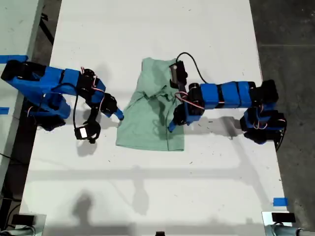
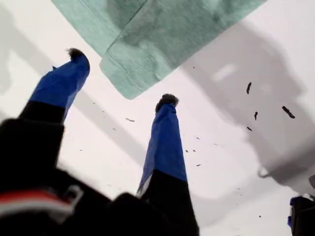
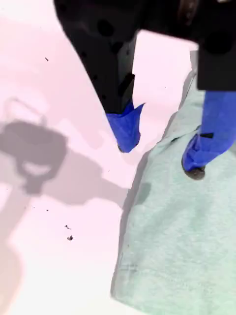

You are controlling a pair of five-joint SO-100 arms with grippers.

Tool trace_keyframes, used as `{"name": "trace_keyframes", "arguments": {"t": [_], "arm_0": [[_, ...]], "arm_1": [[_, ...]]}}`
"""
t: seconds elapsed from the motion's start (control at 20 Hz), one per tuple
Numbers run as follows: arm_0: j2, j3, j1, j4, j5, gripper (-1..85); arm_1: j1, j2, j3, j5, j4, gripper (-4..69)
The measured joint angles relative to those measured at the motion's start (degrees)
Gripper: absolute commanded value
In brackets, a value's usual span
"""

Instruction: Fold tshirt

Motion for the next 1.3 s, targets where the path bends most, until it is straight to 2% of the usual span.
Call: {"name": "trace_keyframes", "arguments": {"t": [0.15,0.45,0.55,0.6,0.65,0.85,1.15,1.3], "arm_0": [[-4.92,0.0,0.35,-2.02,-0.09,19.3],[-16.88,0.0,-0.7,-11.25,0.62,15.5],[-21.8,0.0,-1.85,-14.85,1.41,8.8],[-24.26,-0.97,-2.37,-15.21,1.93,0.1],[-25.58,-3.43,-2.72,-15.64,2.02,0.1],[-25.66,-4.83,-3.34,-15.29,1.67,0.1],[-11.16,-0.79,-3.96,-5.01,-5.89,0.1],[-11.6,-5.1,-3.52,-4.48,-6.42,0.1]], "arm_1": [[0.0,0.0,1.05,-0.35,-0.09,30.5],[-0.26,0.0,2.11,-0.35,-0.18,30.4],[-1.23,0.09,2.72,-0.26,-0.26,30.4],[-1.76,0.09,3.34,-0.09,-0.53,30.2],[-2.2,0.09,3.78,0.26,-0.53,30.2],[-2.99,0.09,5.62,0.79,-1.23,30.1],[-3.08,1.76,7.65,1.58,-2.29,29.9],[-3.08,3.08,9.14,2.2,-3.69,29.8]]}}
